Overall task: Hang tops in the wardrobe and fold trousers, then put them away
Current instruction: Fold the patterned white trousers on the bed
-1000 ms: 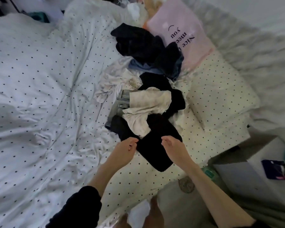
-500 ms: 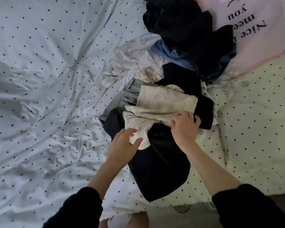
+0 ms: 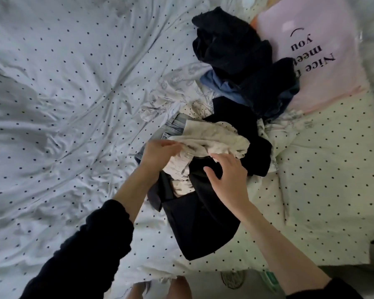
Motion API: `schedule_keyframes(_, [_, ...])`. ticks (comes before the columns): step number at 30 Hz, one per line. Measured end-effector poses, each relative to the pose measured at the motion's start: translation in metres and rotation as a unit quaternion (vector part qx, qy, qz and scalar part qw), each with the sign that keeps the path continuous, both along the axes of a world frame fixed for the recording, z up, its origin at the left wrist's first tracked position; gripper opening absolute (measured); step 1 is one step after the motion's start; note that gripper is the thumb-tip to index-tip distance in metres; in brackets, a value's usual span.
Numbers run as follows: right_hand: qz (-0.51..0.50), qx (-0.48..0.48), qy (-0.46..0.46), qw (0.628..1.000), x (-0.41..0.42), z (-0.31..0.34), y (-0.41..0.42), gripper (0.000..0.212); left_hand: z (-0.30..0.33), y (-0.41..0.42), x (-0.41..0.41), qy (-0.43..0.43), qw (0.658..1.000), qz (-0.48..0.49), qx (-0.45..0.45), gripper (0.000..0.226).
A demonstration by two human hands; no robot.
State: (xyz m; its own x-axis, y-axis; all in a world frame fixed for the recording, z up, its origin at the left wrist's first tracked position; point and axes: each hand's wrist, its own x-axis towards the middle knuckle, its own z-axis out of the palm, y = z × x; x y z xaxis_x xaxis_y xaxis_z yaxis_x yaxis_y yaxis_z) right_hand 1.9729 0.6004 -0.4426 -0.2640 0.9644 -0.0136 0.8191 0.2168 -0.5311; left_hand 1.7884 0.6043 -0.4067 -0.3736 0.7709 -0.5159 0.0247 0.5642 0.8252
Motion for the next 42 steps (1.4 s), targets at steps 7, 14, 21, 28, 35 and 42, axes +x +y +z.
schedule_keyframes(7, [-0.002,0.158,0.169,0.973,-0.032,0.159,0.031,0.055,0.206,0.035,-0.036,0.009,0.976,-0.01,0.218,0.009])
schedule_keyframes(14, [0.056,0.232,0.154,0.959,-0.083,0.312,0.045,0.042,0.371,-0.003,-0.076,0.054,0.93,0.01,0.363,0.018])
schedule_keyframes(21, [0.143,0.247,0.167,0.944,-0.141,0.375,0.032,0.01,0.469,-0.052,-0.127,0.097,0.883,0.038,0.457,0.016])
schedule_keyframes(28, [0.189,0.227,0.19,0.936,-0.189,0.42,0.015,0.044,0.49,-0.088,-0.173,0.109,0.876,0.072,0.465,0.011])
schedule_keyframes(35, [0.214,0.177,0.186,0.943,-0.228,0.437,0.004,0.018,0.502,-0.114,-0.214,0.154,0.87,0.111,0.454,0.008])
schedule_keyframes(42, [0.212,0.213,0.214,0.929,-0.245,0.499,0.013,0.016,0.475,-0.12,-0.258,0.243,0.873,0.182,0.383,0.011])
